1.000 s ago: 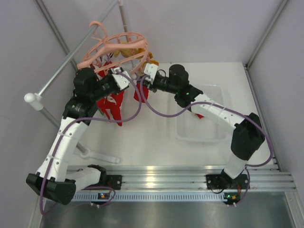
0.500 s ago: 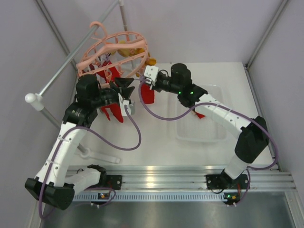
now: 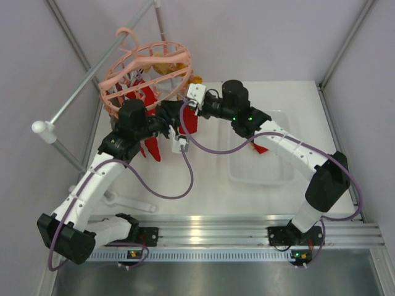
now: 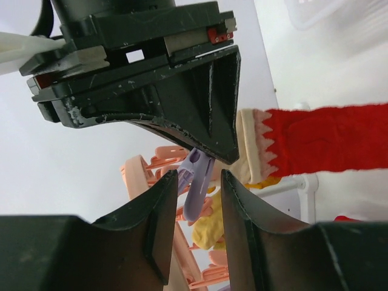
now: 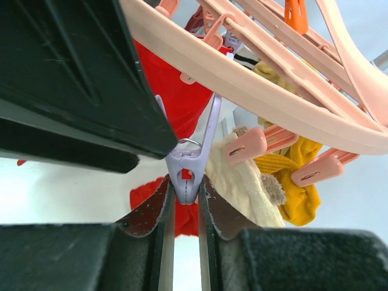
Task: Clip the socks to the hanger
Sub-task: Open the clamp at the hanger.
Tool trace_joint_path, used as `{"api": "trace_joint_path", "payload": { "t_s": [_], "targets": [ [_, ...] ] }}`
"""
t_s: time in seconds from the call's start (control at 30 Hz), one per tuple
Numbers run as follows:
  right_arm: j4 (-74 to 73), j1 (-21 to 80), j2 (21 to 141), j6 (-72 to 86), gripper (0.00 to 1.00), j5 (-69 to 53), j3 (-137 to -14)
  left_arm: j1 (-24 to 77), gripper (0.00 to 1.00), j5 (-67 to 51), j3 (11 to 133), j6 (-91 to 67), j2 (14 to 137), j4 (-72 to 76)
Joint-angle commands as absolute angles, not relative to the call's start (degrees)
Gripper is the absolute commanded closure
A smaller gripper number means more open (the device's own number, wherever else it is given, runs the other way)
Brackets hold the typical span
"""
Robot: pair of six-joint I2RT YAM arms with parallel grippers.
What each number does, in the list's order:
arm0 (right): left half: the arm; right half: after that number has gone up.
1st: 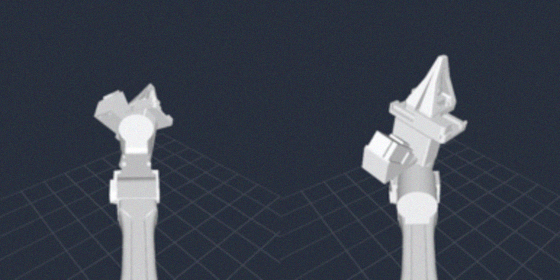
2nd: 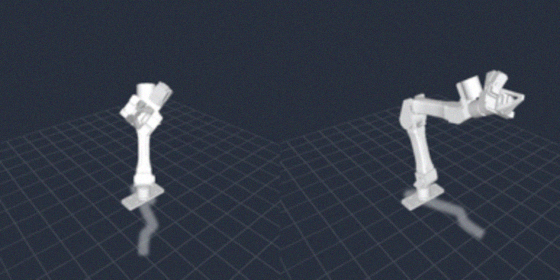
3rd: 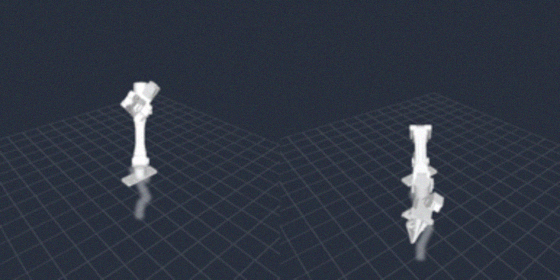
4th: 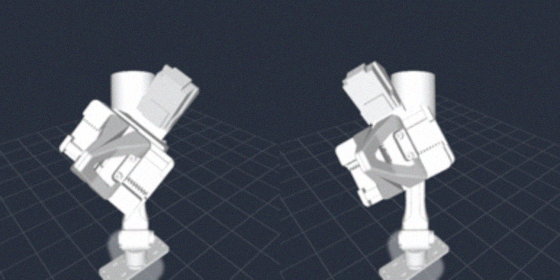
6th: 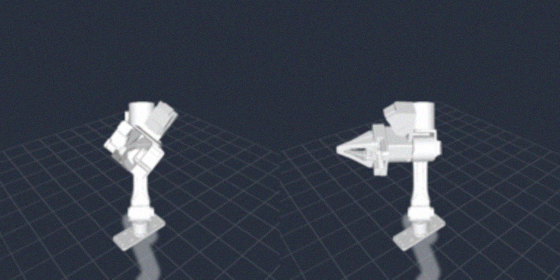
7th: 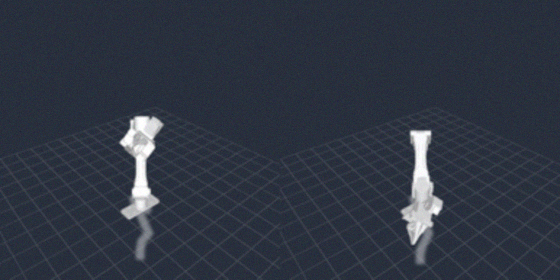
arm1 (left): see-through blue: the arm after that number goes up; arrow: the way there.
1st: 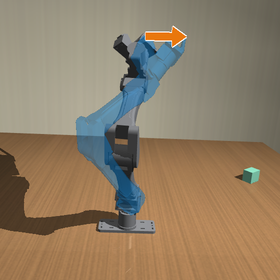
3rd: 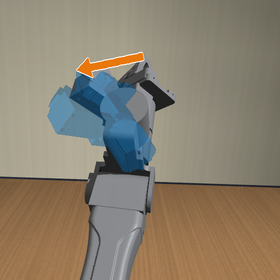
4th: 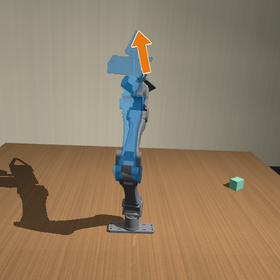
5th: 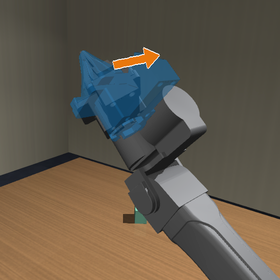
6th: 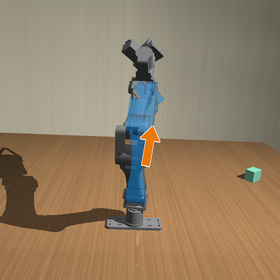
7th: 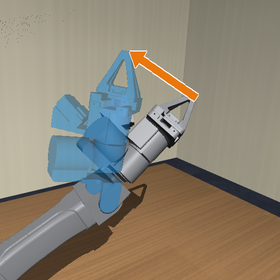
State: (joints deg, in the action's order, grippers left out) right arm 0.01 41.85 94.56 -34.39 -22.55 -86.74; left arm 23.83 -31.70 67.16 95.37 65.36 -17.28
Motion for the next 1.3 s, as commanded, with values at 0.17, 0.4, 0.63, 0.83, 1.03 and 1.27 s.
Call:
{"api": "trace_joint_path", "payload": {
  "t_s": [0.17, 0.4, 0.63, 0.83, 1.03, 1.27],
  "targets": [
    [0.18, 41.75, 91.93, -34.63, 1.0, -22.41, -89.91, 25.31, 0.62, -23.03, 66.8, 98.0, 66.71, -11.25],
    [0.18, 41.75, 91.5, -34.1, 1.0, -22.59, -89.47, 25.31, 0.73, -19.95, 66.88, 98.61, 68.12, -10.99],
    [0.18, 39.12, 90.88, -27.0, 0.76, -28.46, -89.74, 25.31, 0.92, -20.39, 65.92, 99.58, 68.47, -9.23],
    [-2.02, 33.94, 92.9, -14.52, 0.62, -40.33, -92.27, 25.31, 1.0, -21.09, 64.25, 100.19, 68.2, -7.12],
    [-3.25, 31.99, 96.15, -6.86, 0.55, -49.83, -96.23, 25.31, 1.0, -21.88, 63.02, 101.25, 68.03, -5.8],
    [-6.24, 31.99, 100.45, -4.92, 0.49, -53.7, -101.42, 25.31, 1.0, -22.15, 62.4, 101.69, 67.94, -4.92]
  ]
}}
